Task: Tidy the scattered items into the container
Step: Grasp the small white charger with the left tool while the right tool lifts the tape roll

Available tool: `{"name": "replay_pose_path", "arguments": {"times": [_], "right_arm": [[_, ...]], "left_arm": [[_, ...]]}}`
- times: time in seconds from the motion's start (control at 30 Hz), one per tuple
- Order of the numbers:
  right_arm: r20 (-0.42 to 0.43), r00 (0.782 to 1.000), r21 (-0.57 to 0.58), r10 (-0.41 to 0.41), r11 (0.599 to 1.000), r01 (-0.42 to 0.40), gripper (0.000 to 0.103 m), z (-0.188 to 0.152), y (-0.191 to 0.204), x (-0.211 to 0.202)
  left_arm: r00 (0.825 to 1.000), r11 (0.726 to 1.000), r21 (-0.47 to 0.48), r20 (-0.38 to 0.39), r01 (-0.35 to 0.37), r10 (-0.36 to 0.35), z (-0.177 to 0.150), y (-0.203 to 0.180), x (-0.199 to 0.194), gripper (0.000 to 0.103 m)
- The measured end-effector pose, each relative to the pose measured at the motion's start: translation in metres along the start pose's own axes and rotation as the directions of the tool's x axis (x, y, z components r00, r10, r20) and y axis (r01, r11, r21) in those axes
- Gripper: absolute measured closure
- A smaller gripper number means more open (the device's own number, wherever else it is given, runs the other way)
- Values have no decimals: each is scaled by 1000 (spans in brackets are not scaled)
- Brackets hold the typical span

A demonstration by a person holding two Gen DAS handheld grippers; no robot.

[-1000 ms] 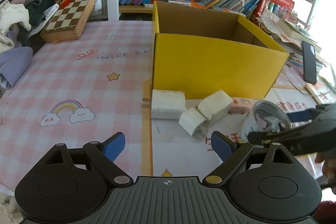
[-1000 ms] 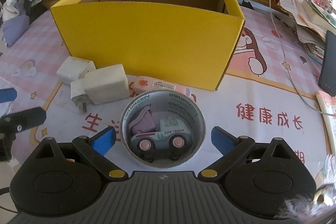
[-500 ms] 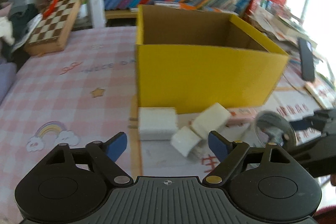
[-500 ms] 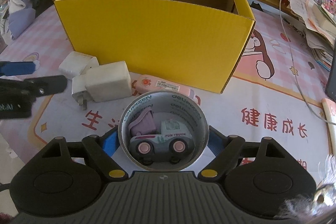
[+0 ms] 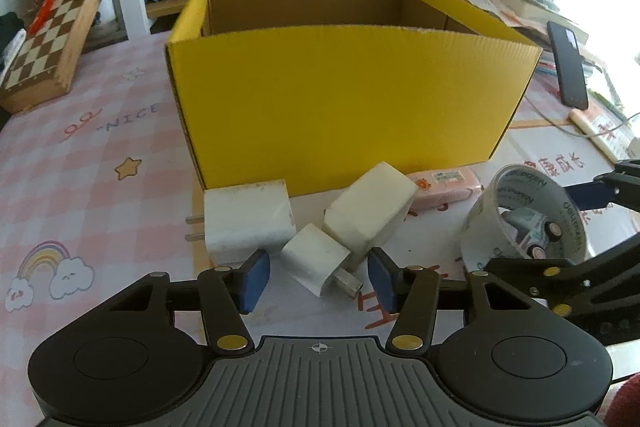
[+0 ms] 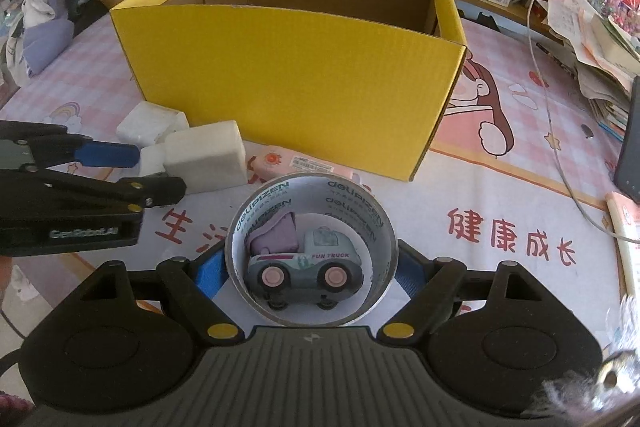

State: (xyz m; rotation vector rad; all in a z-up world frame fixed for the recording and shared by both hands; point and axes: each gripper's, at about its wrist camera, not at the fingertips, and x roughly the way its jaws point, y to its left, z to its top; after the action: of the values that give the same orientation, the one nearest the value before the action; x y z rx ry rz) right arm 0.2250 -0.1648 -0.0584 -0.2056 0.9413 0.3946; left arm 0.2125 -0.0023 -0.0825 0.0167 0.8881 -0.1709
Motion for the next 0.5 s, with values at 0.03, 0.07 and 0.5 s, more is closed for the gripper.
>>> {"name": "replay_pose_path", "arguments": {"times": [0.03,0.07,0.5], "right_arm": [[2,1000,-1,1,1000,-1,21,-1,0,-1],[5,1000,-2,2,1000,-2,21,-1,0,-2],[49,999,29,-15,999,14,21,-5,3,-17]], "left_arm": [[1000,1000,-1,-5,1,-1,0,0,2,51],[1000,1000,5,-3,-2,2,-1,-1,2,51],[1000,1000,15,27,10,-11,-15,5,-24,62]]}}
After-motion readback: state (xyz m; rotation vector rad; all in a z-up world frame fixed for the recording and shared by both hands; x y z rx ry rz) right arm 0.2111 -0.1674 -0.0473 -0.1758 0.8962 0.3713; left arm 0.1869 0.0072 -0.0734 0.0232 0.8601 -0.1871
